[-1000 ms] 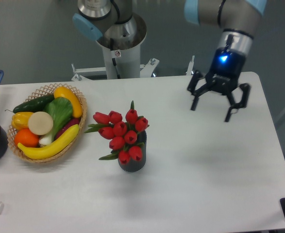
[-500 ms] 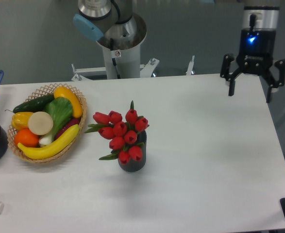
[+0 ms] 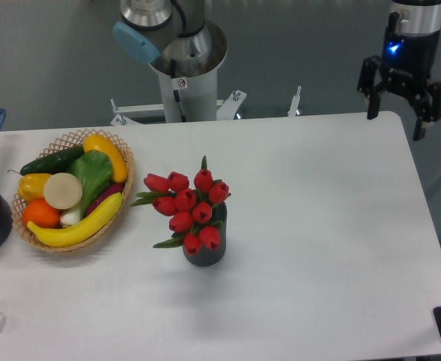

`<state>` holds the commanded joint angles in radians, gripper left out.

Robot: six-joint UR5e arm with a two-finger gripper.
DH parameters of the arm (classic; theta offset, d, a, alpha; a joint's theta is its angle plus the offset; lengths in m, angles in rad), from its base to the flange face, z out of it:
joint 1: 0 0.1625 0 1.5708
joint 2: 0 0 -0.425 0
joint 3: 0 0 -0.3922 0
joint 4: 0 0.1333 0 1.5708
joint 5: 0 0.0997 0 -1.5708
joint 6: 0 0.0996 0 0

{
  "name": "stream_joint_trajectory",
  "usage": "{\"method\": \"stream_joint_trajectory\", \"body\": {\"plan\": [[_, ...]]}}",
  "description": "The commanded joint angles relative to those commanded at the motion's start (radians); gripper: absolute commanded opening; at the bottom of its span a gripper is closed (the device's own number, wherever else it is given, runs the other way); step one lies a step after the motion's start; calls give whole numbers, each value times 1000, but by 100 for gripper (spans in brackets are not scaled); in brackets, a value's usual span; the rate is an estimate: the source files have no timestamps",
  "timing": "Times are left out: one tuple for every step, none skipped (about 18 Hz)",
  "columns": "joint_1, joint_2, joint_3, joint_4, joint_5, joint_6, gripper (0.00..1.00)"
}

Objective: Insert the flowers into the vase

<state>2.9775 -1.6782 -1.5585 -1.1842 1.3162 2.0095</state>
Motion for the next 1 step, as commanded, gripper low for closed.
{"method": "stream_joint_trajectory", "body": {"plan": [[0, 0, -3, 0, -2, 0, 100]]}}
